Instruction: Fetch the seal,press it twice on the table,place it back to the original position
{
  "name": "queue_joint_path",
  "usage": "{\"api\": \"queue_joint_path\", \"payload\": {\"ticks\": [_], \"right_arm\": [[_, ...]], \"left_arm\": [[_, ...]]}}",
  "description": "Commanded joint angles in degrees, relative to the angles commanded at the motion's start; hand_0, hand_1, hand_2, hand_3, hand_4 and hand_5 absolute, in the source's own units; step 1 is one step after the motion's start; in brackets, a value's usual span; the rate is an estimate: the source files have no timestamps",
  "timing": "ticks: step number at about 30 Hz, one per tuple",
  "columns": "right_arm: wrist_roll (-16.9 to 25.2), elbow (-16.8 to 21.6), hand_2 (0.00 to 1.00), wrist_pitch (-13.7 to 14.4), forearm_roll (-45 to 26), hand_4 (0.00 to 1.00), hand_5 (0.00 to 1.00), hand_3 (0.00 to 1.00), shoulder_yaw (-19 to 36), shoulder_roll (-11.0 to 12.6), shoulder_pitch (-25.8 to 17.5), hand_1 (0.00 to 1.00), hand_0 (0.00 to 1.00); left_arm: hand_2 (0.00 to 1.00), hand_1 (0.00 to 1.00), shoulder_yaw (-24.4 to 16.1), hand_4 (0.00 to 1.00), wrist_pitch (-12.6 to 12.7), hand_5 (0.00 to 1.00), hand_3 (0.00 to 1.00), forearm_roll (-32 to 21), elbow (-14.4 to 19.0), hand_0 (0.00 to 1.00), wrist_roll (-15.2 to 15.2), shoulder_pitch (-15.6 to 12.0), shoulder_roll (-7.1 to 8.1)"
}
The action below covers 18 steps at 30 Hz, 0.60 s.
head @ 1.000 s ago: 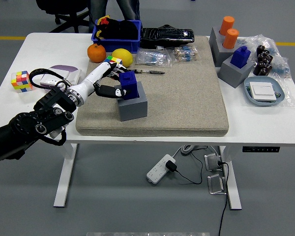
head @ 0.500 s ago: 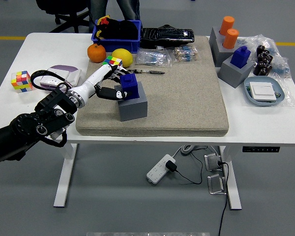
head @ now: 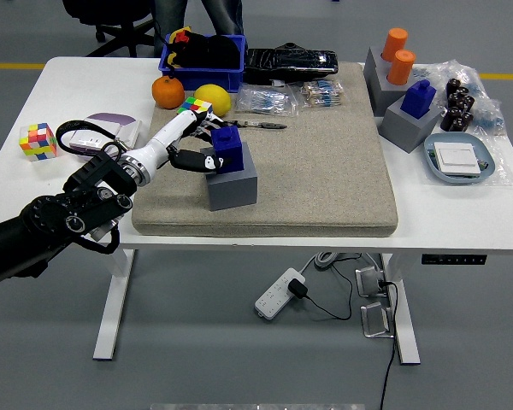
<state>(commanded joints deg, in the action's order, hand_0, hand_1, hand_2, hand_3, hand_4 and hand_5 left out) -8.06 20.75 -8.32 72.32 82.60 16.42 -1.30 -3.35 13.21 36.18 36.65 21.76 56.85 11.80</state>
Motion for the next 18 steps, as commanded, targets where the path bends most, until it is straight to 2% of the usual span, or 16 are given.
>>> {"api": "queue_joint_path", "payload": {"ticks": [1, 2, 18], "right_arm": [[0.0, 0.0, 0.698, 0.0, 0.0, 0.748, 0.517, 0.715, 0.0, 0.0, 0.0, 0.731, 0.835], [0.0, 0.0, 0.698, 0.0, 0.0, 0.748, 0.516, 0.715, 0.0, 0.0, 0.0, 0.731, 0.835], [0.0, 0.0, 0.699, 0.1, 0.1, 0.748, 0.516, 0.715, 0.4, -0.1, 0.0, 0.731, 0.835]], "left_arm": [[0.694, 0.738, 0.0, 0.813, -0.2, 0.002, 0.69, 0.1, 0.0, 0.75, -0.3, 0.0, 0.01], [0.754, 0.783, 0.0, 0.892, -0.3, 0.002, 0.772, 0.2, 0.0, 0.778, -0.5, 0.0, 0.03], [0.783, 0.807, -0.8, 0.929, -1.6, 0.002, 0.796, 0.1, -0.1, 0.797, -1.3, 0.0, 0.37]]}}
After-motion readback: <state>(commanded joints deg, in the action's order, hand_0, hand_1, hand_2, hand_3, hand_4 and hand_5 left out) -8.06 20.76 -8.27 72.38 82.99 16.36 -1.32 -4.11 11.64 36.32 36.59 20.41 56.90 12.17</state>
